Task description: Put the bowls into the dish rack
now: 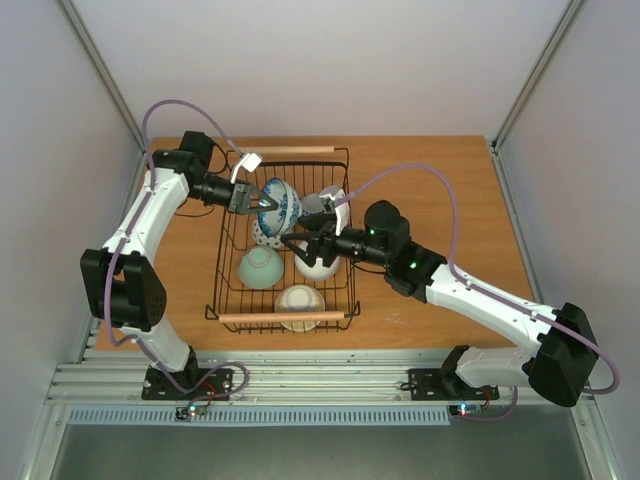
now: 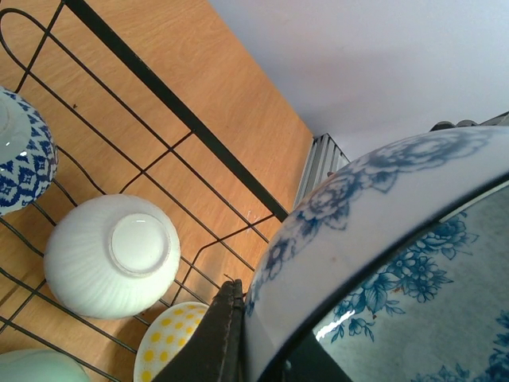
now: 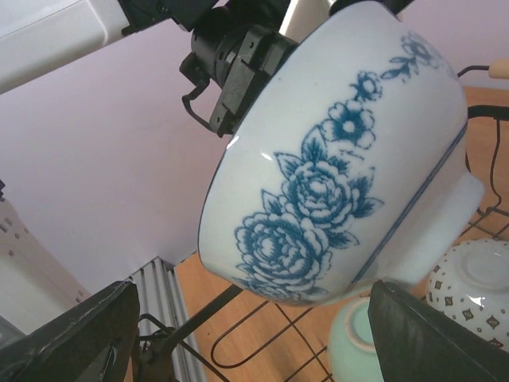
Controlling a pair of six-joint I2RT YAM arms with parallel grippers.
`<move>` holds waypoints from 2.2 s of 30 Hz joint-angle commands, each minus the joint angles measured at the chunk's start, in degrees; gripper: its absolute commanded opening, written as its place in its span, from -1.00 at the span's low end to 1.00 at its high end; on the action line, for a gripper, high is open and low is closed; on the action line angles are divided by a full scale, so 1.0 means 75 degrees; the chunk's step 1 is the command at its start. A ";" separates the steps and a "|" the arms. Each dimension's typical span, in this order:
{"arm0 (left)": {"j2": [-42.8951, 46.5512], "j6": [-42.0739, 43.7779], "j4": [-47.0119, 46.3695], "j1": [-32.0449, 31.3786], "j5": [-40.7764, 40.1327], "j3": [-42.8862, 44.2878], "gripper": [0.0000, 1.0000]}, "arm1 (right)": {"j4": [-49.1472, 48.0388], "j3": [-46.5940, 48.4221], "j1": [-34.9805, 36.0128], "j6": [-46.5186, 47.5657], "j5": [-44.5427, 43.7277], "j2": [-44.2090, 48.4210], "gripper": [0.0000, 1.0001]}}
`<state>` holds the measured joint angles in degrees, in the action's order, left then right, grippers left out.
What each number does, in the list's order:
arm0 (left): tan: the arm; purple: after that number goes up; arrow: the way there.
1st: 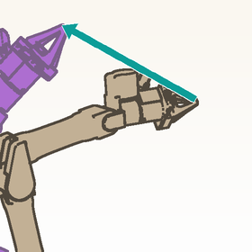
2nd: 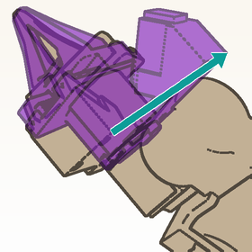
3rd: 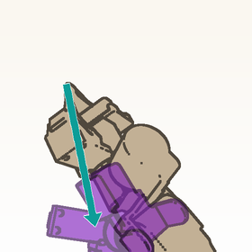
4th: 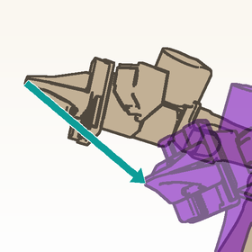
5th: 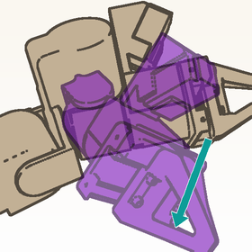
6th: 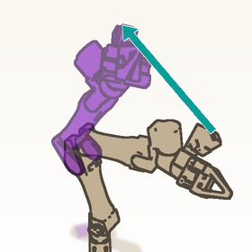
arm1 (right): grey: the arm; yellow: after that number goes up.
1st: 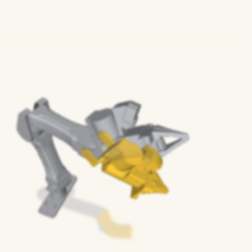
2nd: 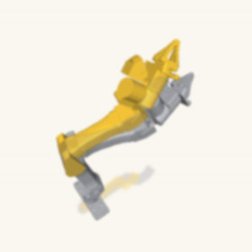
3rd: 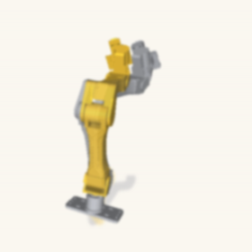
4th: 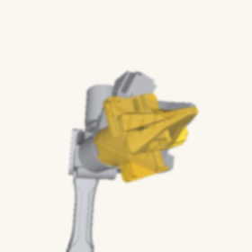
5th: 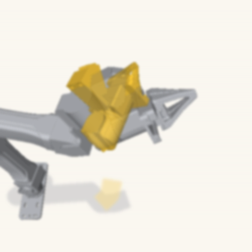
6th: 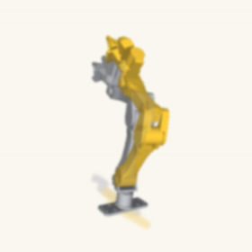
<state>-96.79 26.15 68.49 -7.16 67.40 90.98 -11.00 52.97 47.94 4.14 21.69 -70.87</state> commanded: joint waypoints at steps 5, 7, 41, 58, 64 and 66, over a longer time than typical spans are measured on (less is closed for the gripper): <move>0.0089 -0.0044 -0.0083 -0.0065 0.0301 0.0092 -0.99 | 0.0042 0.0506 -0.0017 0.0274 -0.0114 -0.0200 0.60; 0.0131 -0.0041 -0.0090 -0.0063 0.0276 0.0087 -0.99 | 0.0164 0.0454 -0.0013 0.0245 -0.0262 -0.0125 0.61; 0.0147 0.0295 0.0183 -0.0141 0.0561 0.0099 -0.99 | 0.0244 0.0935 -0.0006 0.0464 -0.0542 -0.0529 0.97; 0.0061 0.0107 0.0013 -0.0182 0.0266 0.0146 -0.99 | 0.0126 0.0857 -0.0009 0.0493 -0.0666 -0.0211 -0.97; 0.0304 -0.1254 -0.1379 -0.0182 -0.1121 -0.0317 -0.59 | 0.2051 0.1568 -0.0006 0.1398 -0.1035 -0.0371 -0.97; 0.0408 -0.1458 -0.1653 -0.0182 -0.1448 -0.0417 -0.28 | 0.2434 0.1720 -0.0016 0.1686 -0.1129 -0.0435 -0.97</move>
<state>-96.31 22.13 62.70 -8.64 63.53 89.65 1.32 61.58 47.83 9.06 15.22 -74.52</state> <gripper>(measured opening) 0.253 0.677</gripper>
